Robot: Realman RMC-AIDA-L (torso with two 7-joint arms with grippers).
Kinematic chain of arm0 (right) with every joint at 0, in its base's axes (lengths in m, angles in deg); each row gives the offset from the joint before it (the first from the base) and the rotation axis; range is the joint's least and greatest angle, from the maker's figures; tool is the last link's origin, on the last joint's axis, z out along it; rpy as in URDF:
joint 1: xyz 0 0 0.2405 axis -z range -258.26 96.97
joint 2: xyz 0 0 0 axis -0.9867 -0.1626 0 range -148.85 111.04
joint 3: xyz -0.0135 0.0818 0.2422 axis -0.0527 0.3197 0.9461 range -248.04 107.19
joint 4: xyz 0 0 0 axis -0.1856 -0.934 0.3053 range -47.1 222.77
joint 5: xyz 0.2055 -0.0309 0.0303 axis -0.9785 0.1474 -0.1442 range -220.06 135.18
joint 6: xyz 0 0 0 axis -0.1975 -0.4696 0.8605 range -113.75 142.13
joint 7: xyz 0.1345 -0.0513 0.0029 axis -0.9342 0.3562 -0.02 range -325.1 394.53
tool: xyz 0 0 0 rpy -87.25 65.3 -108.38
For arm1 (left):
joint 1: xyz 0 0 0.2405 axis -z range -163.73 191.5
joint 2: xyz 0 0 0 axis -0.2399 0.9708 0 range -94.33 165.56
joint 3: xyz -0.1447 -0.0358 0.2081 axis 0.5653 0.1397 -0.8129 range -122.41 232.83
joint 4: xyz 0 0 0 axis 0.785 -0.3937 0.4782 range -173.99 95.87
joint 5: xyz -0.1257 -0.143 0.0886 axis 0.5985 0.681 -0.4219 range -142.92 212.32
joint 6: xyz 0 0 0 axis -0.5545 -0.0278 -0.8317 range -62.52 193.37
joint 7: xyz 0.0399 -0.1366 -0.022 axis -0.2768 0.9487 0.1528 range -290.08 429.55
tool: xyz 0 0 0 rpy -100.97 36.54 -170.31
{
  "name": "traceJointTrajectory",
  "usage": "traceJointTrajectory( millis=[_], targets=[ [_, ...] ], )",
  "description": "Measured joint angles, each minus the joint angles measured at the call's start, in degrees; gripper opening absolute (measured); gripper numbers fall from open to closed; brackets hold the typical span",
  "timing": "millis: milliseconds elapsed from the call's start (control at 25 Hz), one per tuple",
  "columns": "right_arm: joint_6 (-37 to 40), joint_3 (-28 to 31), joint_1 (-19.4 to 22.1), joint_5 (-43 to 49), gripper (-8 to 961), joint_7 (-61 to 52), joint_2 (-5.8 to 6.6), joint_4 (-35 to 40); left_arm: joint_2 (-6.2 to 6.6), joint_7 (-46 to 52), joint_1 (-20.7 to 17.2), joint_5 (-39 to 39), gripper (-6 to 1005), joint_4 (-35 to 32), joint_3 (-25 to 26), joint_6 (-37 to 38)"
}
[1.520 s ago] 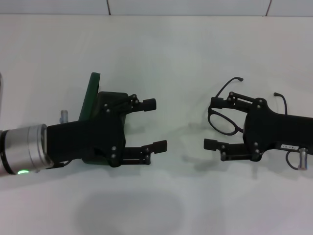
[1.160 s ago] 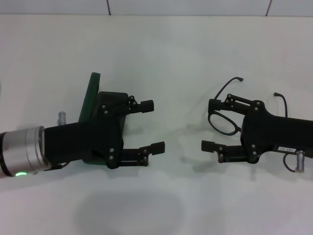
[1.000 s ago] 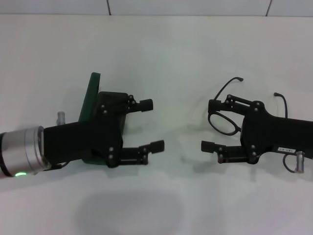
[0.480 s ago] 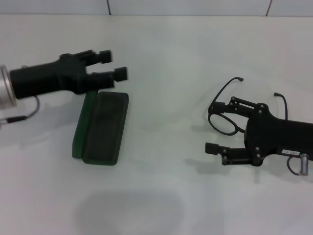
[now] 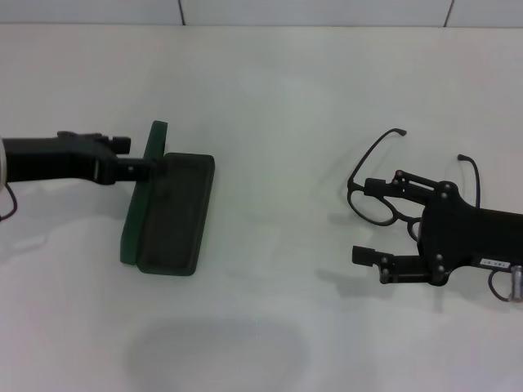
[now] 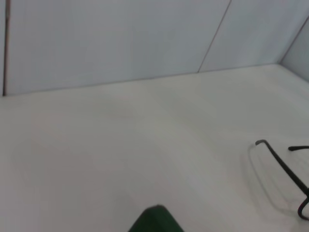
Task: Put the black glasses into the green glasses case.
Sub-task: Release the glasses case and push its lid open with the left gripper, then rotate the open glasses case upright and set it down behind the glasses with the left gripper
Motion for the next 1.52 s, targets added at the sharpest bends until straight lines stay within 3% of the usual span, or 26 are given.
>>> traceJointTrajectory(
  millis=[520,760,960,1160,1520],
  targets=[
    [0.15,-0.09,-0.07,1.47,879,-0.21,0.09,0.39,0.19,3.79,-0.04,-2.54,831,1.86,-1.68,-0.85],
    [0.17,-0.13,0.05,1.48,879,-0.17,0.09,0.4,0.08,7.28,1.8,-6.54,686,1.65,-3.08,-0.86],
    [0.24,-0.1,0.31,1.48,878,0.03,0.09,0.25,0.45,10.82,2.64,-6.45,667,1.89,-2.87,-0.87],
    [0.24,-0.07,0.4,1.48,877,0.18,0.09,0.01,0.6,11.25,2.86,-6.72,493,1.97,-3.1,-0.88],
    [0.39,-0.13,0.51,1.47,876,0.21,0.32,0.11,0.49,8.4,3.18,-4.07,292,1.52,-2.54,-0.83]
  ],
)
